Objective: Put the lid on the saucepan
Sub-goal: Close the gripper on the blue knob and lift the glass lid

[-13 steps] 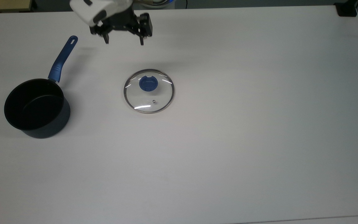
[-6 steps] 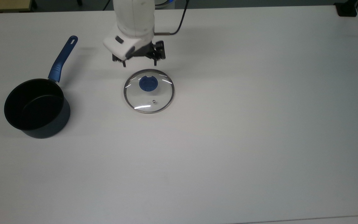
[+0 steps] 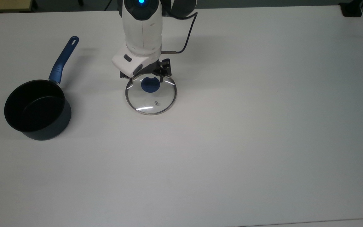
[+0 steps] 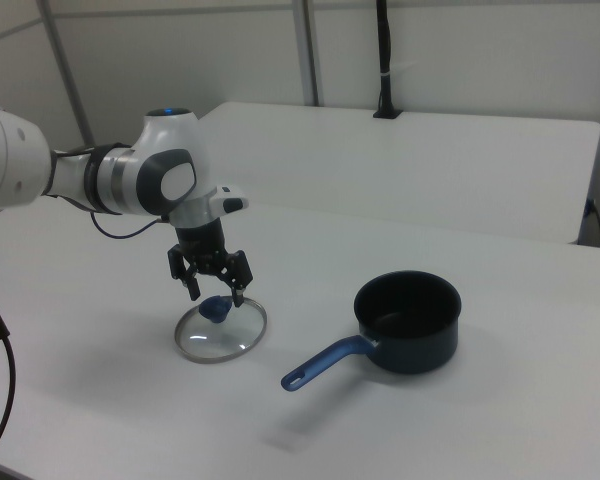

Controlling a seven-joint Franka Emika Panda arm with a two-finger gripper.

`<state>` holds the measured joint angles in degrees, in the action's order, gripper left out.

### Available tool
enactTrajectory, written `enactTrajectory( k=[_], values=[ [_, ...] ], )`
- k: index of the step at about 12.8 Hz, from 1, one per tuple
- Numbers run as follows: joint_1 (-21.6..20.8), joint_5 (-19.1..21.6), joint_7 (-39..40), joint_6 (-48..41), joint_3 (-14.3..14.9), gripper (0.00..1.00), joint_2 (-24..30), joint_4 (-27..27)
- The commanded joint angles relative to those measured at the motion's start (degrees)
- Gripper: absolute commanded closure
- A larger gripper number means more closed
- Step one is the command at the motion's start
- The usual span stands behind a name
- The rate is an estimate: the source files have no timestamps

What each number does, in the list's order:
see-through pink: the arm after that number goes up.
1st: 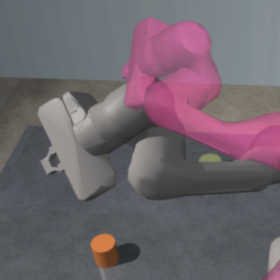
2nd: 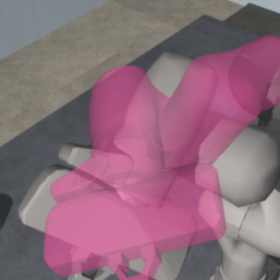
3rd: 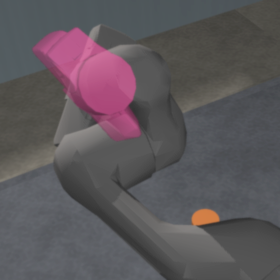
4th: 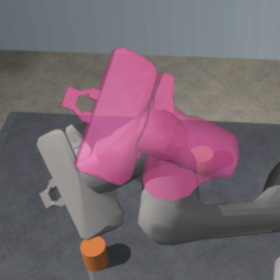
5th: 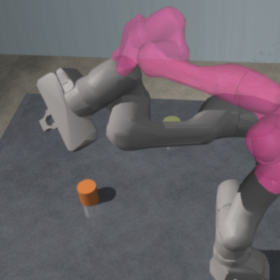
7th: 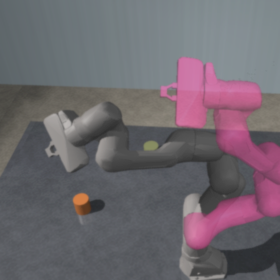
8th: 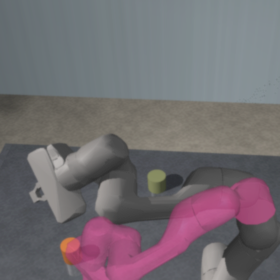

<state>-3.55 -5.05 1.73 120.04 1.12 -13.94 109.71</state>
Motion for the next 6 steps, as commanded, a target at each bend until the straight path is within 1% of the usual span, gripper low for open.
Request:
enactTrajectory(
  k=[1, 4, 6],
  values=[
    [-1.8, -0.4, -2.1, 1.9, 0.6, 0.0, -0.8, 0.6],
    [-2.0, -0.3, -3.7, 4.5, 0.6, 0.0, -1.9, 0.6],
    [-2.1, -0.3, -3.7, 4.8, 0.6, 0.0, -2.5, 0.5]
  ],
)
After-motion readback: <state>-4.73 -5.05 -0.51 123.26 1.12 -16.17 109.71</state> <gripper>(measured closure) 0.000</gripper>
